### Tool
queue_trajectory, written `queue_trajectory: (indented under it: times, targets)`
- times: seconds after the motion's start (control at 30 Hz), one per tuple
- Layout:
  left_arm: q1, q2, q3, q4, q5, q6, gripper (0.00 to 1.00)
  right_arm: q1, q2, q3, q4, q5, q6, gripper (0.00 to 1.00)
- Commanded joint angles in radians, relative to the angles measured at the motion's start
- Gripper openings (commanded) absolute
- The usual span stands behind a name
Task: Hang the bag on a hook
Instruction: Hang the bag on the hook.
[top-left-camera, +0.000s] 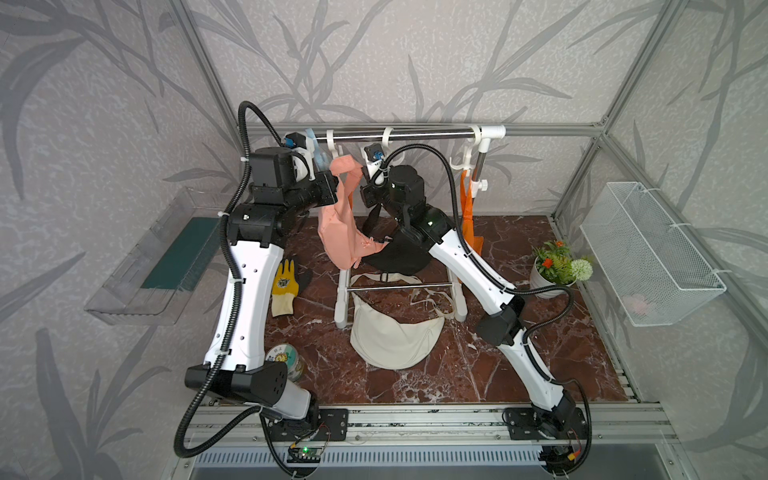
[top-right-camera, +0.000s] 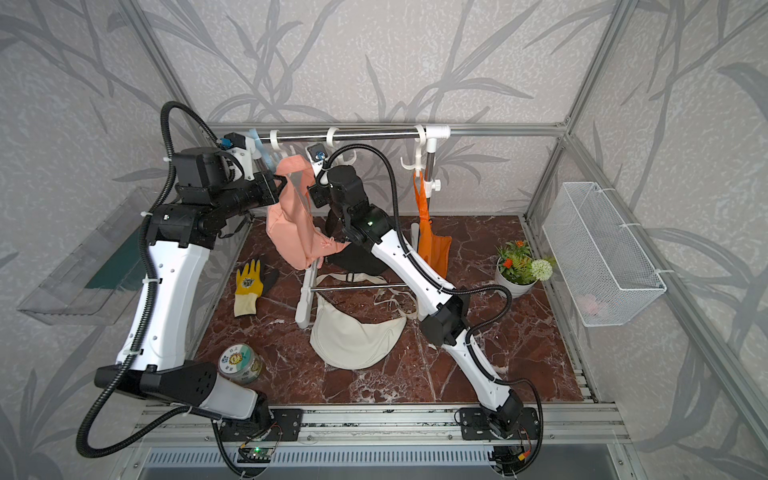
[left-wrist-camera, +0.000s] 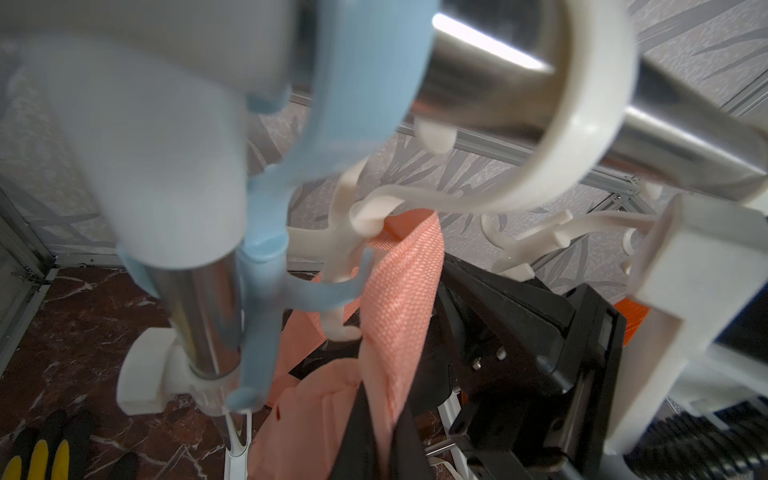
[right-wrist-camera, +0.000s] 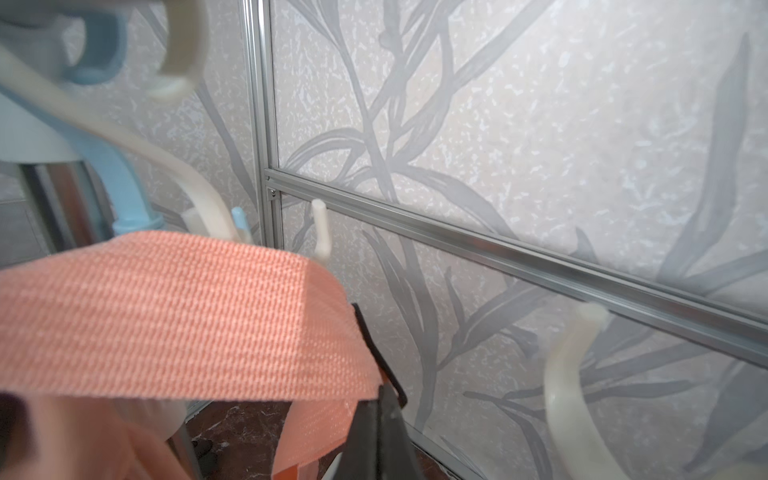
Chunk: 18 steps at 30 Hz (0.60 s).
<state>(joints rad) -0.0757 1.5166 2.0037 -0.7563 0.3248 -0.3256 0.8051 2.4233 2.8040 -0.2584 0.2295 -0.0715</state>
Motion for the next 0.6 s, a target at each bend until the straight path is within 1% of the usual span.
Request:
queue_trajectory:
  times: [0.0,0.1,0.23,0.37,0.57]
  targets:
    - [0.014,-0.027,0.001,0.017,-0.067,-0.001,0.00,-0.057,0.029,0.017,-0.056,0.105,0.015,0.05]
    - [0.014,-0.037,-0.009,0.039,-0.049,-0.001,0.00,-0.058,0.025,0.015,-0.061,0.104,0.021,0.04]
    - [0.012,-0.085,-0.067,0.155,0.000,-0.025,0.00,-0.058,0.002,-0.009,-0.012,0.129,0.009,0.04]
    - [0.009,-0.133,-0.135,0.271,0.002,-0.048,0.00,-0.058,-0.013,-0.044,0.062,0.168,-0.007,0.04]
    - [0.004,-0.150,-0.155,0.291,-0.026,-0.046,0.00,-0.058,-0.009,-0.063,0.142,0.185,-0.005,0.06]
